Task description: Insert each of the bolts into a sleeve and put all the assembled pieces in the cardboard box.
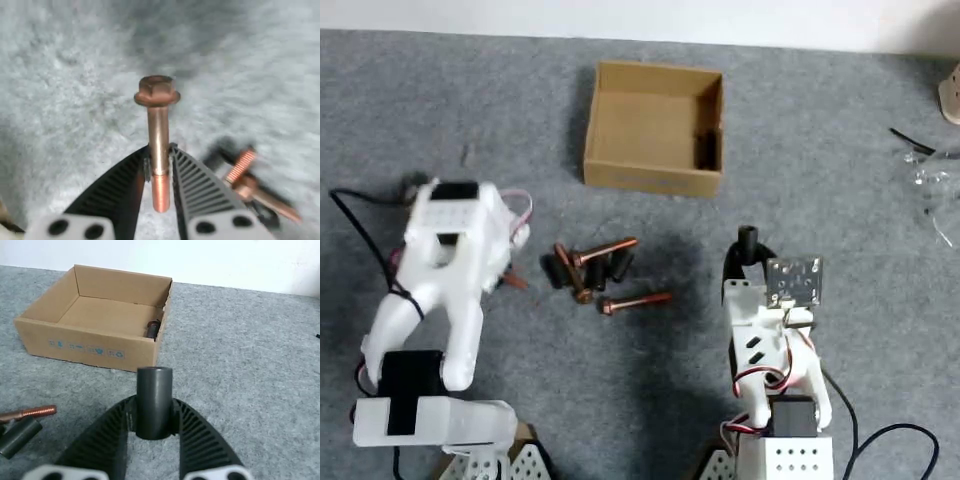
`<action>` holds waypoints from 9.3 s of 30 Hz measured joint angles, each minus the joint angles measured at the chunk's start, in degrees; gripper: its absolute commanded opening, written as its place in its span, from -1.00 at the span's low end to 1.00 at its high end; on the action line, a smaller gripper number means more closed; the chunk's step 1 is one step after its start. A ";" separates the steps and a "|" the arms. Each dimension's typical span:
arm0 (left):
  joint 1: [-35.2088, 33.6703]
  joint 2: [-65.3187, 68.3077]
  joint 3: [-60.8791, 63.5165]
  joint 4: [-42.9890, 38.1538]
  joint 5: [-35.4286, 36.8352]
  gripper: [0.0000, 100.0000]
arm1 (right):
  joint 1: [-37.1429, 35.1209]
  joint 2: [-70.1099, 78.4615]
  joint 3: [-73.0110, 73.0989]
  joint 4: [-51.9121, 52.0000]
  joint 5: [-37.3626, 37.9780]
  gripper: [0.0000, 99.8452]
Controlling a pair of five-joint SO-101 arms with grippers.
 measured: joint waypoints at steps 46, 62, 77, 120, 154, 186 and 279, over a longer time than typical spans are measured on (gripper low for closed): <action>-1.93 -95.91 35.52 -0.88 -34.29 -0.99 | 0.00 0.00 0.00 0.00 0.00 -0.99; 20.92 -99.25 71.38 -56.44 -34.29 -0.99 | -1.14 0.00 0.00 0.00 0.00 -0.99; 16.35 -99.08 73.58 -46.77 -34.29 -0.99 | -2.64 0.00 0.00 3.08 -0.26 -0.99; 21.63 -99.34 59.87 -40.79 -17.85 -0.99 | -34.99 0.00 0.00 -1.05 5.27 -0.99; 34.55 -99.34 63.91 -39.21 -21.98 -0.99 | -34.29 0.00 0.00 -1.05 5.27 -0.99; 33.58 -99.43 68.04 -45.36 -17.32 -0.99 | -34.29 0.09 0.00 -1.05 5.45 -0.99; 42.02 -100.22 73.05 -43.60 -27.60 -0.99 | -31.30 0.09 0.00 -0.97 5.54 -0.99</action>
